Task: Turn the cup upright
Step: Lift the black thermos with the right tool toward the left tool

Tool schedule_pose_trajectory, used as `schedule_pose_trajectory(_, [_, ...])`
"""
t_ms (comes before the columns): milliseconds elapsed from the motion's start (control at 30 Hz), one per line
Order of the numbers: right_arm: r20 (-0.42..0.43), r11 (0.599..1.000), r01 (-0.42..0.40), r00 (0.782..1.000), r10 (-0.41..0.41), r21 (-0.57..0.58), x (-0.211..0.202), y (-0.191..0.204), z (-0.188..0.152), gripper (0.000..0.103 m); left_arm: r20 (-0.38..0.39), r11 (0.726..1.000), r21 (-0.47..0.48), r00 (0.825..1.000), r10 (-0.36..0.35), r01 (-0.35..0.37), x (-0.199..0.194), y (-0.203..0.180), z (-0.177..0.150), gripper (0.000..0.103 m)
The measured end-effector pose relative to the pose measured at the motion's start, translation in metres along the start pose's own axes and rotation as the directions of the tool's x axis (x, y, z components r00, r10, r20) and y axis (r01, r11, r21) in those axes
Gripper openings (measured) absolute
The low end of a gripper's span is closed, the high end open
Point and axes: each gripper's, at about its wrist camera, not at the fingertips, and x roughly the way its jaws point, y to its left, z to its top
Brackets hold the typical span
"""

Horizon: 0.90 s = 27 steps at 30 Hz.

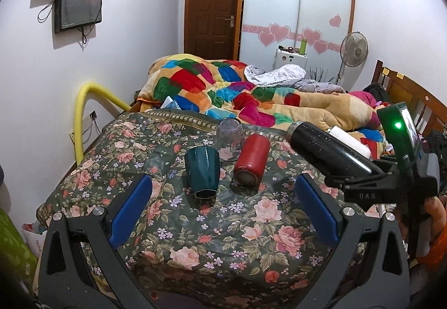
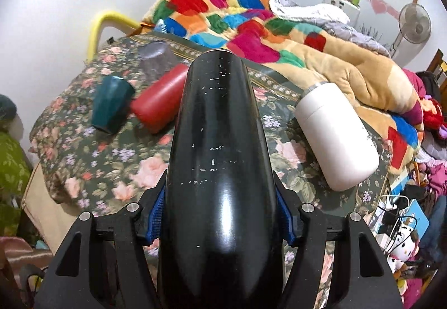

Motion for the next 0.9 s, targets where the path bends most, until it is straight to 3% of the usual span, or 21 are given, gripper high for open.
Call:
schedule_pose_trajectory(200, [0.030,0.997,-0.064,0.997,0.065,-0.052,-0.014,0.029,-0.015,0.061,0.000,1.000,-0.003,1.000,0.008,-0.008,-0.008,0.004,-0.003,0.103])
schedule_pose_trajectory(400, [-0.022,0.985,-0.137,0.991,0.135,-0.110,0.006,0.063,-0.033,0.061,-0.034,0.999,-0.029,0.999,0.020,-0.021,-0.003,0.015,-0.010,0.103])
schedule_pose_trajectory(700, [-0.119,0.969,-0.176,0.980,0.157,-0.172,0.046,0.089,-0.048,0.061,-0.083,0.998,-0.052,0.996,0.037,-0.041,0.015,0.027,-0.019,0.103])
schedule_pose_trajectory(900, [-0.128,0.968,-0.175,0.980,0.153,-0.182,0.052,0.084,-0.050,0.061,-0.113,0.995,-0.082,0.993,0.045,-0.054,0.030,0.029,-0.023,0.103])
